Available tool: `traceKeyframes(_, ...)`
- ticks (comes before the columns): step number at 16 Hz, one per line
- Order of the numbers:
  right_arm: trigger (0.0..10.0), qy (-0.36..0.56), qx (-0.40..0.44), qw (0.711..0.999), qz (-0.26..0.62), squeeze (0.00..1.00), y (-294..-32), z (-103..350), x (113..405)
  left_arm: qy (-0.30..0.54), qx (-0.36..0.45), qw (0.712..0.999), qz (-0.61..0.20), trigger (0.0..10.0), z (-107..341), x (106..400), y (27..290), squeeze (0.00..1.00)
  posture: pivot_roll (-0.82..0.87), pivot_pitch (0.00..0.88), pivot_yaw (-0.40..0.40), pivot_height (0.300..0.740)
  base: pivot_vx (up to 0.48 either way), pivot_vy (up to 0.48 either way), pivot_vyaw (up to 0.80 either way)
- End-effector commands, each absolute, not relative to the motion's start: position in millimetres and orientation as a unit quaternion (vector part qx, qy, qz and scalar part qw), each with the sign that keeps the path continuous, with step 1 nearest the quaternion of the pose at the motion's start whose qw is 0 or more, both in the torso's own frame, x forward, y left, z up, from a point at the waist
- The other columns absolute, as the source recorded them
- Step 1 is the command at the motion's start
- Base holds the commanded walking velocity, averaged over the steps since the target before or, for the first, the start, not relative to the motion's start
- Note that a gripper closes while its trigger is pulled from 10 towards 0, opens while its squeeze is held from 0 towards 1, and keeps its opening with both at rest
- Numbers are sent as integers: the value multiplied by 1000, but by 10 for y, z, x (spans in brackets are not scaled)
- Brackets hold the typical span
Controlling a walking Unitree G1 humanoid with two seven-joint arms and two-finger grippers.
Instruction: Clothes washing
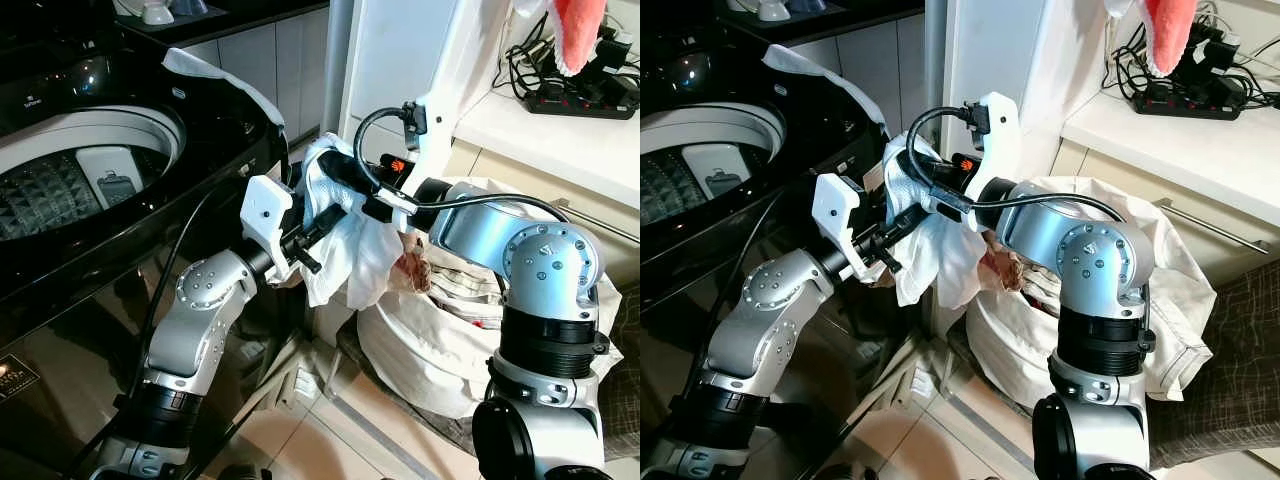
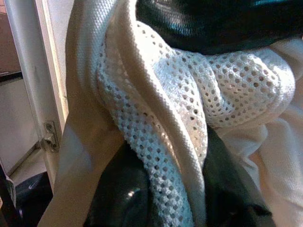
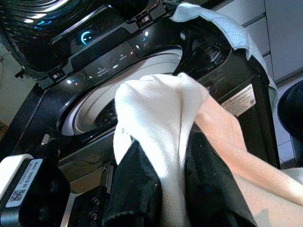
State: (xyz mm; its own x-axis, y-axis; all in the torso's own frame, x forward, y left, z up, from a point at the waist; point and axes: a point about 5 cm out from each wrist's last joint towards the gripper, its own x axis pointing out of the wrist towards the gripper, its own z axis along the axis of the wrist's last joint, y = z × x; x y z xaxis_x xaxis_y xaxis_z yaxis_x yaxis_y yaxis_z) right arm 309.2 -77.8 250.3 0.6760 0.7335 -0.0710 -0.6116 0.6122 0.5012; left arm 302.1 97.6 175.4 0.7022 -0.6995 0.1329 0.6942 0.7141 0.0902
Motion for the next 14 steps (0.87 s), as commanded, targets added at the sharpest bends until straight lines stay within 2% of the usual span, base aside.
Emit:
traceKeyframes(1, 0, 125, 224, 884, 390, 0, -777, 2547, 3052, -69, 26, 922, -380, 0, 1742, 3038, 956, 0, -3, 0, -59, 740, 0, 0, 0)
traceKeyframes(3, 196, 126, 222, 885, 389, 0, -784, 2543, 3046, -67, 31, 926, -369, 0, 1734, 3050, 984, 0, -3, 0, -64, 740, 0, 0, 0)
traceKeyframes(4, 10000, 125, 214, 888, 388, 0, -783, 2549, 3050, -73, 38, 936, -342, 0, 1754, 3099, 1044, 0, -7, 0, -59, 740, 0, 0, 0)
traceKeyframes(5, 10000, 123, 220, 883, 395, 0, -775, 2560, 3046, -76, 41, 942, -323, 0, 1773, 3137, 1086, 0, -8, 0, -57, 740, 0, 0, 0)
traceKeyframes(6, 10000, 120, 221, 883, 397, 118, -779, 2572, 3044, -80, 44, 948, -304, 0, 1795, 3176, 1129, 0, -9, 0, -53, 740, 0, 0, 0)
traceKeyframes(7, 10000, 112, 221, 882, 401, 1000, -795, 2601, 3034, -88, 54, 959, -263, 0, 1863, 3273, 1238, 0, -11, 0, -51, 740, 0, 0, 0)
traceKeyframes(10, 10000, 89, 220, 877, 417, 1000, -834, 2676, 2991, -111, 69, 968, -213, 0, 2057, 3400, 1406, 0, -10, 0, -45, 740, 0, 0, 0)
traceKeyframes(11, 10000, 64, 208, 877, 429, 1000, -855, 2747, 2961, -136, 98, 969, -181, 0, 2253, 3484, 1510, 0, -9, 0, -44, 740, 0, 0, 0)
traceKeyframes(12, 10000, 64, 208, 877, 429, 1000, -855, 2747, 2961, -136, 98, 969, -181, 0, 2253, 3484, 1510, 0, -9, 0, -44, 740, 0, 0, 0)
traceKeyframes(13, 10000, 49, 200, 876, 435, 925, -863, 2788, 2944, -154, 125, 968, -152, 0, 2395, 3542, 1591, 0, -9, 0, -43, 740, 0, 0, 0)
traceKeyframes(14, 10000, 31, 194, 874, 445, 0, -869, 2839, 2920, -187, 163, 966, -76, 0, 2644, 3628, 1771, 0, -9, 0, -42, 740, 0, 0, 0)
